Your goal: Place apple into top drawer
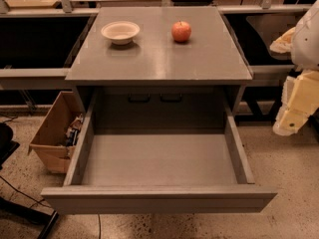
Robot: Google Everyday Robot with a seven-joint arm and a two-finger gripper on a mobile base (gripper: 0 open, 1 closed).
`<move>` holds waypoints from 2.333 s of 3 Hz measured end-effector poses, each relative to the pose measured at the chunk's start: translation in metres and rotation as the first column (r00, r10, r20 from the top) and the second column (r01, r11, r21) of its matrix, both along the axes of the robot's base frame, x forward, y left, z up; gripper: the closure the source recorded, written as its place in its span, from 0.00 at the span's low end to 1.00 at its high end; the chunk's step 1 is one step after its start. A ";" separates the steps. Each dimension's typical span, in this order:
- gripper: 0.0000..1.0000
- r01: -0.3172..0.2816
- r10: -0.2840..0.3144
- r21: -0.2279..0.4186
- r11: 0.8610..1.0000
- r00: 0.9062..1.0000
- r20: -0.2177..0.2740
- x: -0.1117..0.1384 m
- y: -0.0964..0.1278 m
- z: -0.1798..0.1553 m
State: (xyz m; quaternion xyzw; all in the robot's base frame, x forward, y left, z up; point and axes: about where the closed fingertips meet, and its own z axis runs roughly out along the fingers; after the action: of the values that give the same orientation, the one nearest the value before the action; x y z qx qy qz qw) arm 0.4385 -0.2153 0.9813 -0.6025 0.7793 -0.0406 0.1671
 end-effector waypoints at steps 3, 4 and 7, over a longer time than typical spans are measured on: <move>0.00 -0.078 0.042 0.188 0.979 0.982 0.186 0.089 0.021 -0.007; 0.00 -0.080 -0.036 0.379 0.922 0.956 0.290 0.157 0.033 -0.001; 0.00 -0.083 -0.204 0.593 0.801 0.893 0.401 0.232 0.048 0.005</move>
Offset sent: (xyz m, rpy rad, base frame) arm 0.0819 0.0232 -0.0165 0.1644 -0.2479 0.0769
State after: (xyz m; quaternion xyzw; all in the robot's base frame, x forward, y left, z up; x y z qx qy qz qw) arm 0.6709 -0.1677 0.9862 -0.4674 0.7121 0.0636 0.5200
